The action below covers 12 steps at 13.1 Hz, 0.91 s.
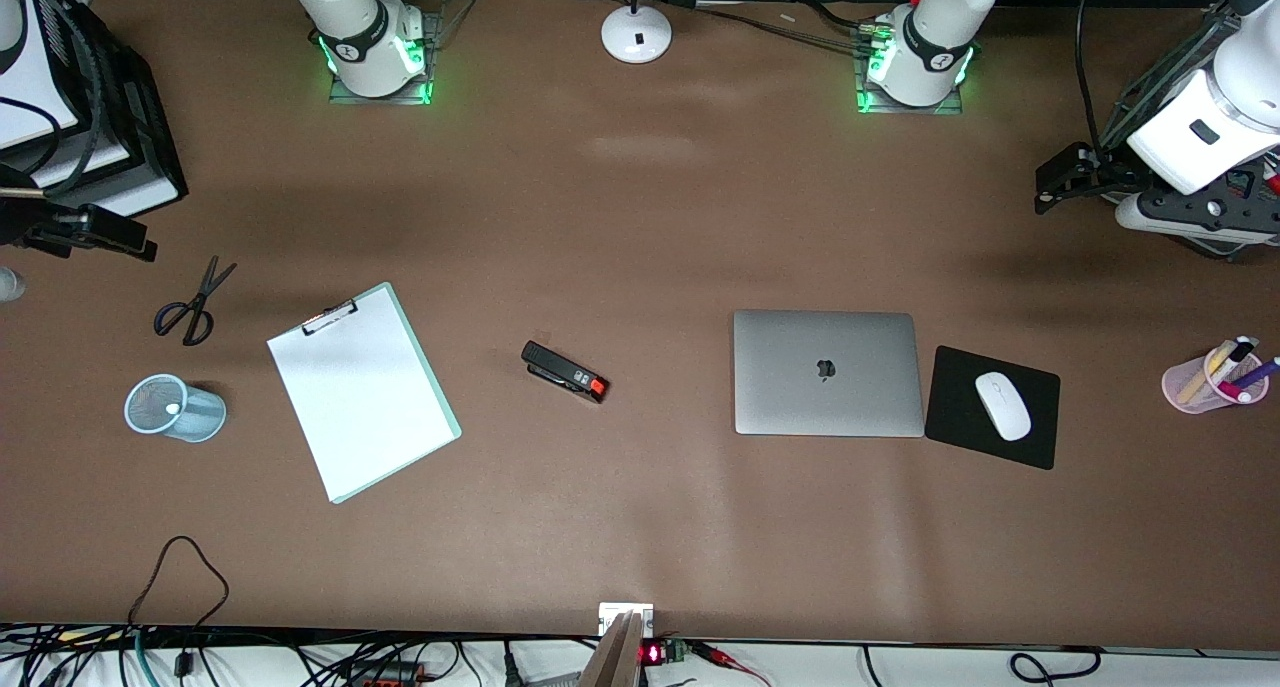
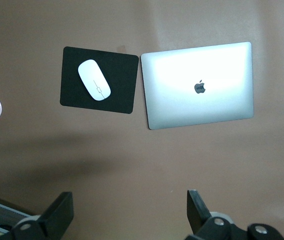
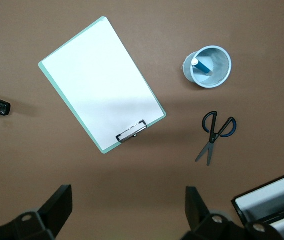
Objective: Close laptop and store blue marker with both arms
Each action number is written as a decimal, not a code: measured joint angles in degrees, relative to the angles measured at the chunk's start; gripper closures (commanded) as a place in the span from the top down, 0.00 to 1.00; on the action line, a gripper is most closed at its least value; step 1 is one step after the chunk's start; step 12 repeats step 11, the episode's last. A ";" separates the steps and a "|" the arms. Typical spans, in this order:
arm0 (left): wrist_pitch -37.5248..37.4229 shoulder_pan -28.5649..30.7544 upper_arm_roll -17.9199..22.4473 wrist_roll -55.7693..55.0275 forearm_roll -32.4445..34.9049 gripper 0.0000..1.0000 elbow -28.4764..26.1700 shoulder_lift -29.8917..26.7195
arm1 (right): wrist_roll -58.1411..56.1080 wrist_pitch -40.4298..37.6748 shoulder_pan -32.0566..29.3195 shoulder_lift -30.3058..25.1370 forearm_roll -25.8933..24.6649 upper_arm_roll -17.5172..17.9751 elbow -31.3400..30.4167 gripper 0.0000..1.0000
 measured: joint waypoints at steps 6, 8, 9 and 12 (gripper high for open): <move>0.00 0.20 0.01 0.00 0.00 1.00 0.00 0.00 | -0.04 2.75 0.02 -4.51 -0.66 0.03 -5.02 1.00; 0.00 0.20 0.01 0.00 0.00 1.00 0.00 0.00 | -0.04 2.72 0.14 -4.97 -0.67 0.06 -5.15 1.00; -0.01 0.20 0.01 0.00 0.00 1.00 0.00 0.00 | -0.05 2.64 0.16 -4.98 -0.67 0.06 -5.15 1.00; -0.01 0.20 0.01 0.00 0.00 1.00 0.00 0.00 | -0.07 2.36 0.16 -4.98 -0.67 0.06 -5.22 1.00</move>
